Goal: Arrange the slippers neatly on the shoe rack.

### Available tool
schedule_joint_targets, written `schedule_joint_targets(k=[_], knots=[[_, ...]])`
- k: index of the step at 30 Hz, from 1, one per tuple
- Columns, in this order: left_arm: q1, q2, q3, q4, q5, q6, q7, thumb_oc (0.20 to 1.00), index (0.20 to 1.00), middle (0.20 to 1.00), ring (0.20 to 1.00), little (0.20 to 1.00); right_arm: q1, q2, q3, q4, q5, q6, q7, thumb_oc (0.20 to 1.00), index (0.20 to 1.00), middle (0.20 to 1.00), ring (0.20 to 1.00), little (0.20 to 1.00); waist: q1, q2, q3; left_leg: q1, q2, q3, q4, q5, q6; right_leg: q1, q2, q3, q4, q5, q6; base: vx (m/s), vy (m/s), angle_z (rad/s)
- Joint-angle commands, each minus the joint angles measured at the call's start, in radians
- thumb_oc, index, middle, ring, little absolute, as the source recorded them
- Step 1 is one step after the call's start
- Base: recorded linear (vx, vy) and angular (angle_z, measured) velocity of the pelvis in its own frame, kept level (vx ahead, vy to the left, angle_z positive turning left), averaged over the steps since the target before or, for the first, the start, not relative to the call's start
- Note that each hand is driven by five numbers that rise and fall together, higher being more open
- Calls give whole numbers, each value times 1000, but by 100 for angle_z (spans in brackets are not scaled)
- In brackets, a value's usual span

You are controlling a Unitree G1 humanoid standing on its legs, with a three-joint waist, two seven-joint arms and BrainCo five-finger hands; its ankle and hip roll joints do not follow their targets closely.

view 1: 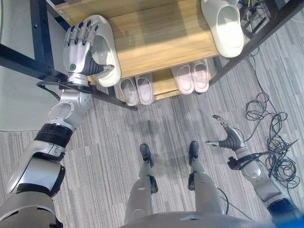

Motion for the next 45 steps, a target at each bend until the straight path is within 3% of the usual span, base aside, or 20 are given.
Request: schedule_joint_targets(k=[1, 9, 14, 19, 31, 41, 42, 44, 45], knots=[[-57, 111, 140, 6, 25, 17, 3, 1000, 1000, 1000, 1000, 1000, 26, 2, -23, -30, 36, -26, -10, 1000, 1000, 1000, 1000, 1000, 0, -21, -42, 24, -54, -85, 6, -108, -23, 16, 1, -79, 5, -12, 57, -17, 9, 13], [32, 51, 203, -138, 69, 11, -48, 1000, 1000, 1000, 1000, 1000, 20, 18, -6, 38, 17, -11, -12, 1000, 1000, 1000, 1000, 1000, 15, -17, -27, 38, -62, -89, 6, -104, -22, 31, -16, -86, 5, -6, 57, -38, 10, 3], [17, 57, 202, -137, 88, 20, -37, 1000, 1000, 1000, 1000, 1000, 3, 24, 12, 65, 13, -14, -8, 1000, 1000, 1000, 1000, 1000, 19, -13, -23, 36, -64, -88, 6, -104, -22, 29, -20, -81, 5, -2, 58, -8, 4, 1], [-17, 81, 199, -75, 96, 46, -18, 1000, 1000, 1000, 1000, 1000, -8, 15, 18, 58, 10, -19, -3, 1000, 1000, 1000, 1000, 1000, 20, -12, -26, 29, -65, -87, 6, -102, -21, 18, -13, -76, 5, 0, 54, 0, 0, 0], [-170, 191, 53, 126, 160, 126, 3, 1000, 1000, 1000, 1000, 1000, -9, -11, -4, 4, 33, -35, 0, 1000, 1000, 1000, 1000, 1000, -1, -25, -34, -10, -59, -90, 6, -103, -17, -26, 6, -69, 5, -1, 57, 11, -6, -3], [-178, 170, 47, 180, 159, 155, -2, 1000, 1000, 1000, 1000, 1000, 4, -14, -9, -1, 50, -42, 8, 1000, 1000, 1000, 1000, 1000, -9, -35, -36, -16, -62, -95, 6, -105, -15, -34, 6, -70, 5, -1, 56, 3, 0, 0], [-180, 170, 46, 182, 158, 155, -1, 947, 947, 947, 947, 947, 4, -14, -10, -2, 50, -42, 9, 1000, 1000, 1000, 1000, 1000, -9, -34, -37, -17, -62, -95, 6, -105, -15, -34, 6, -70, 5, -1, 56, 0, 0, 0], [-185, 168, 41, 187, 152, 153, 0, 953, 953, 953, 953, 953, 8, -18, -11, -2, 47, -42, 7, 1000, 1000, 1000, 1000, 1000, -11, -34, -36, -20, -63, -96, 6, -104, -15, -38, 7, -70, 5, -1, 56, 0, 0, 0], [-180, 170, 41, 183, 153, 152, -3, 1000, 1000, 1000, 1000, 1000, 10, -19, -13, -2, 43, -42, 5, 1000, 1000, 1000, 1000, 1000, -10, -34, -36, -20, -63, -98, 6, -105, -14, -39, 6, -71, 5, -1, 55, 0, 0, 0]])
